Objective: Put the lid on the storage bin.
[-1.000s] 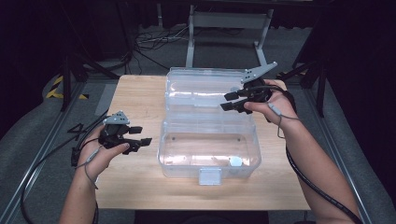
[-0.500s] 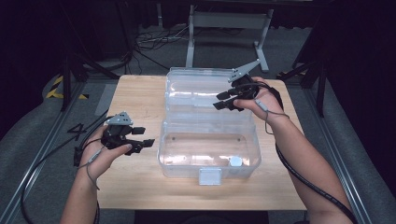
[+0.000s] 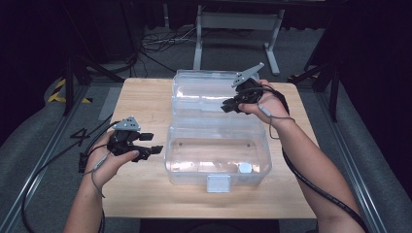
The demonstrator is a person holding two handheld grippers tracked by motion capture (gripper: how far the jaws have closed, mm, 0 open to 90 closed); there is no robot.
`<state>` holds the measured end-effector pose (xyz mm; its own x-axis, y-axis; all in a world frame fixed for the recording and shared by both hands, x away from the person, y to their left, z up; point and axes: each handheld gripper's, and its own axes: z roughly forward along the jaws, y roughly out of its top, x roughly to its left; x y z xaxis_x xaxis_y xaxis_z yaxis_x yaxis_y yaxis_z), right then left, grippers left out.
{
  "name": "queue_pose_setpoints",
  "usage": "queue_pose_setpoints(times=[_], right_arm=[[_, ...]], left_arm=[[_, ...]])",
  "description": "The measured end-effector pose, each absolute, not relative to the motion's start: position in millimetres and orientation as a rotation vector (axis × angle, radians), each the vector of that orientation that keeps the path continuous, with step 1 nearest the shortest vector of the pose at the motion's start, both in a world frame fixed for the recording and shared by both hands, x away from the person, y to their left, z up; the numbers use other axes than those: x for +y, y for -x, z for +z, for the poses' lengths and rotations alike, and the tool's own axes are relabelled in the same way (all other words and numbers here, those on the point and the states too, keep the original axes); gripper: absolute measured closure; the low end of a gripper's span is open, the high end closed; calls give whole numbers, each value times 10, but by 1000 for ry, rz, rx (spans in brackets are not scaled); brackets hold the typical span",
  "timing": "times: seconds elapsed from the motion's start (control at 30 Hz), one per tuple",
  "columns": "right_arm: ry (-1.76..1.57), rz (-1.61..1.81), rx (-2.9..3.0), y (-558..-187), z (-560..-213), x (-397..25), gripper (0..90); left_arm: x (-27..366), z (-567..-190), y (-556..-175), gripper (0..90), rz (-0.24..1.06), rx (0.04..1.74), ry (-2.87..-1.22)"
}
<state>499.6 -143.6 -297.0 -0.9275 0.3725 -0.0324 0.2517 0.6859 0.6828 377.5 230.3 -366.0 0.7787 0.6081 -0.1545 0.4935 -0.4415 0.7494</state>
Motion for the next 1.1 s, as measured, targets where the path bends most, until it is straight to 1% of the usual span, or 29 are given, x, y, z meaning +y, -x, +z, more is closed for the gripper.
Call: queue_pose_setpoints(times=[0.33, 0.63, 0.73, 1.1], right_arm=[[-504, 1069, 2735, -5005, -2975, -1449, 790], [-521, 1094, 2731, -5007, -2989, -1467, 790], [-532, 1105, 2732, -5008, -2993, -1472, 790], [-542, 1115, 2727, -5006, -2998, -1485, 789]], left_arm=[[2189, -3606, -3735, 383, 147, 760, -2128], [2000, -3593, -3689, 387, 79, 672, -2149], [1938, -3632, -3695, 391, 38, 640, -2166], [1822, -3718, -3682, 445, -60, 569, -2224]])
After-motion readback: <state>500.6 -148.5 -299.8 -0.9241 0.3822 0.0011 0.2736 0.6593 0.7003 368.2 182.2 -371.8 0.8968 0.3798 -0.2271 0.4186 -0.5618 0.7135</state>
